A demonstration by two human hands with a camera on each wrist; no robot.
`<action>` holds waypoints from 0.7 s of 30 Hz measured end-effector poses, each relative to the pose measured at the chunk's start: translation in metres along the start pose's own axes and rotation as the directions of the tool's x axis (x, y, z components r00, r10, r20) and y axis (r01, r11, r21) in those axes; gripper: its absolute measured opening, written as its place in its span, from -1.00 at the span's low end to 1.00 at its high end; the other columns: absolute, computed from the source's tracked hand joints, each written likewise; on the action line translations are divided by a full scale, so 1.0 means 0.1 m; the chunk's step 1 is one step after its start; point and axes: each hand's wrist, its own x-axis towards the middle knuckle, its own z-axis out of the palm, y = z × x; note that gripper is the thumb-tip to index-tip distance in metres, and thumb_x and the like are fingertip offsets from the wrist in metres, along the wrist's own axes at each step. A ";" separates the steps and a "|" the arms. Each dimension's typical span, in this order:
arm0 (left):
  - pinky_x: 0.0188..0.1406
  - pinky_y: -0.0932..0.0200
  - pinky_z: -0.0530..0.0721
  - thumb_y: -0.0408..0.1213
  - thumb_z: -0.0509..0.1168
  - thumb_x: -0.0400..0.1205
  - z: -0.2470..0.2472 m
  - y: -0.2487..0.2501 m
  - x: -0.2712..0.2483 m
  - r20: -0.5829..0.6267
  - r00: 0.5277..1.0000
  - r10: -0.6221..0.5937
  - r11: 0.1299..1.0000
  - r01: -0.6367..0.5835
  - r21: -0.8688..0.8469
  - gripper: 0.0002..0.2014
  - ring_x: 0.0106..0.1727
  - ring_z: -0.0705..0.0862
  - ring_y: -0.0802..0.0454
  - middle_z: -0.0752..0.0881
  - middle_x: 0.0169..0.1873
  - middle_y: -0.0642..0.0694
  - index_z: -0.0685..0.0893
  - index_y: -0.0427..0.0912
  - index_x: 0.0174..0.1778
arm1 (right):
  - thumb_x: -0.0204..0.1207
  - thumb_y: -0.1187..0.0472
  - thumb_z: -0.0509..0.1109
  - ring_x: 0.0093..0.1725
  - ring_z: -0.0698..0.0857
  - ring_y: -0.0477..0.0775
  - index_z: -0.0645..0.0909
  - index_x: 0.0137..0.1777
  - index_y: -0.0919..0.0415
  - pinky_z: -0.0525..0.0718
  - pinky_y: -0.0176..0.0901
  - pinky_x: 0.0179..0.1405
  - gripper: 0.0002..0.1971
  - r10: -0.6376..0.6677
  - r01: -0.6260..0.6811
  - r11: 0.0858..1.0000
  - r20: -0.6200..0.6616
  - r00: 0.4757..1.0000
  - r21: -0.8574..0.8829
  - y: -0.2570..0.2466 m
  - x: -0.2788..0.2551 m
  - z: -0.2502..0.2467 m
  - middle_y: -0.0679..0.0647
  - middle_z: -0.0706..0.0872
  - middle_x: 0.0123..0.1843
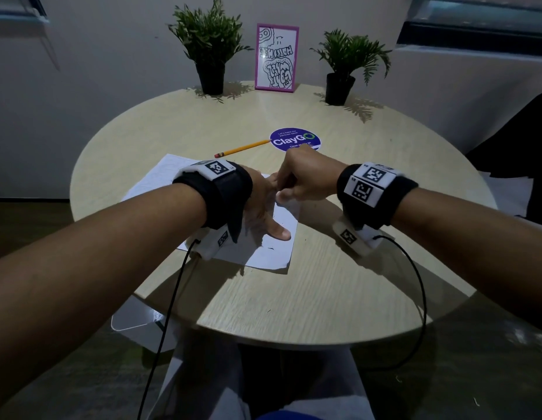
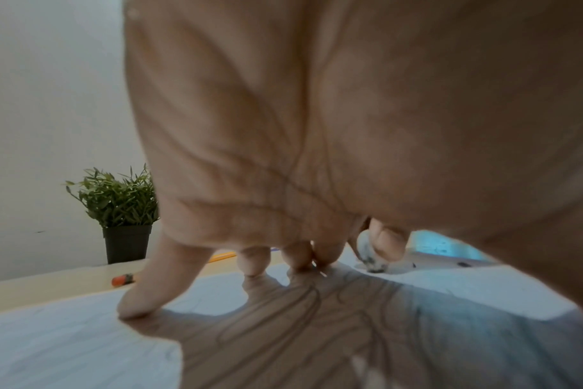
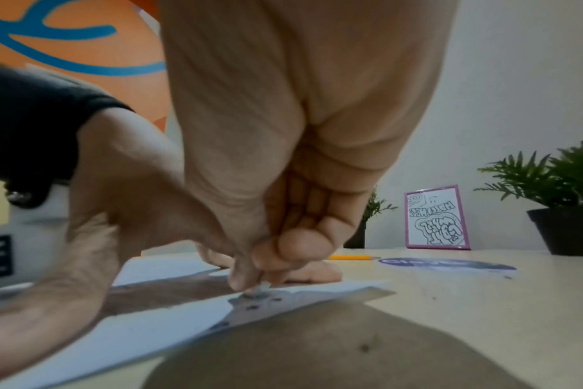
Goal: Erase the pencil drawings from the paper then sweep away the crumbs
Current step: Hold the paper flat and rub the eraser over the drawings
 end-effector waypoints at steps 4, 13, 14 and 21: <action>0.66 -0.20 -0.02 0.18 0.41 0.57 0.01 0.00 0.04 0.036 0.999 0.018 1.000 -0.018 -0.022 0.04 0.76 -0.13 -0.18 -0.08 0.76 -0.11 -0.15 0.01 0.76 | 0.46 0.11 0.62 -0.42 0.70 -0.16 0.87 -0.16 0.13 0.56 -0.38 -0.43 -0.91 -0.040 0.032 0.998 0.163 0.986 0.048 -0.04 -0.12 -0.07 -0.09 0.79 -0.40; 0.63 -0.13 0.08 0.24 0.43 0.52 0.04 -0.04 0.08 -0.010 1.000 0.013 1.000 -0.013 0.025 0.10 0.75 0.02 -0.15 0.00 0.75 -0.08 -0.19 0.04 0.75 | 0.47 0.10 0.61 -0.45 0.61 -0.13 0.87 -0.15 0.19 0.48 -0.23 -0.40 -0.85 0.037 -0.037 0.999 0.021 0.999 -0.006 0.04 0.02 -0.03 -0.05 0.74 -0.43; 0.64 -0.12 0.04 0.19 0.44 0.54 0.04 -0.03 0.08 -0.002 1.000 0.009 1.000 -0.009 0.005 0.09 0.75 -0.03 -0.13 -0.05 0.76 -0.07 -0.21 0.04 0.75 | 0.46 0.11 0.61 -0.46 0.62 -0.13 0.87 -0.18 0.18 0.52 -0.19 -0.41 -0.86 0.019 -0.019 1.000 0.051 0.999 -0.005 0.01 -0.01 -0.03 -0.06 0.73 -0.44; 0.65 -0.27 0.07 0.35 0.40 0.47 0.01 -0.06 0.10 0.034 0.999 -0.025 0.999 0.024 0.028 0.13 0.75 0.00 -0.18 -0.07 0.76 -0.03 -0.23 0.13 0.75 | 0.47 0.05 0.61 -0.36 0.67 -0.11 0.88 -0.09 0.16 0.54 -0.32 -0.40 -0.82 0.007 0.003 0.997 0.132 0.991 -0.075 0.04 0.05 -0.12 0.02 0.84 -0.28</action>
